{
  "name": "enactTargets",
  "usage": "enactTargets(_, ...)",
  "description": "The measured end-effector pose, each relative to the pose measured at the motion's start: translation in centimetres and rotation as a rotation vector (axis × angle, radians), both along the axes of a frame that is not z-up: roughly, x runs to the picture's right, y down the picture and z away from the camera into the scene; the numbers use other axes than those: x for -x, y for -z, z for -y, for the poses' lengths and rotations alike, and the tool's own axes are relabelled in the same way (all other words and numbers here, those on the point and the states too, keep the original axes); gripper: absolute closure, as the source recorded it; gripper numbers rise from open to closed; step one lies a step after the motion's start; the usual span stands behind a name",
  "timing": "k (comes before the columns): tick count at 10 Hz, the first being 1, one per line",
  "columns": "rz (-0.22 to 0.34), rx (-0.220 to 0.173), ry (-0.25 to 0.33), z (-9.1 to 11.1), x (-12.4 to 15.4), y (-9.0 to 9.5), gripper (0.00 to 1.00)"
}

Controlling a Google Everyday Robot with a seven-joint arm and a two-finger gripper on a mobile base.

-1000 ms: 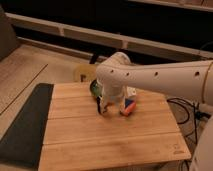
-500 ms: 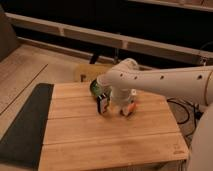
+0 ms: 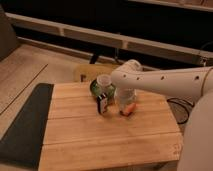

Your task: Knock the eraser over

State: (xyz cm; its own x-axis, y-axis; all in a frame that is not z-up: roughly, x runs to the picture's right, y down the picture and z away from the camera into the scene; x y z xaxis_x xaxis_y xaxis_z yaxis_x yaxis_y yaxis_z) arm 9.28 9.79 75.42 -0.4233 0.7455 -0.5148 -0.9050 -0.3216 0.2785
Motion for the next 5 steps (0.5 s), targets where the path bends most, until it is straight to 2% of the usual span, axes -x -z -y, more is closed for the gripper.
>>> enactTargets(3, 0.039, -0.046, 0.066, 1.3, 1.3, -1.9, 1.00)
enactTargets(5, 0.044, -0.067, 0.116, 2.0, 1.8, -3.5, 1.00)
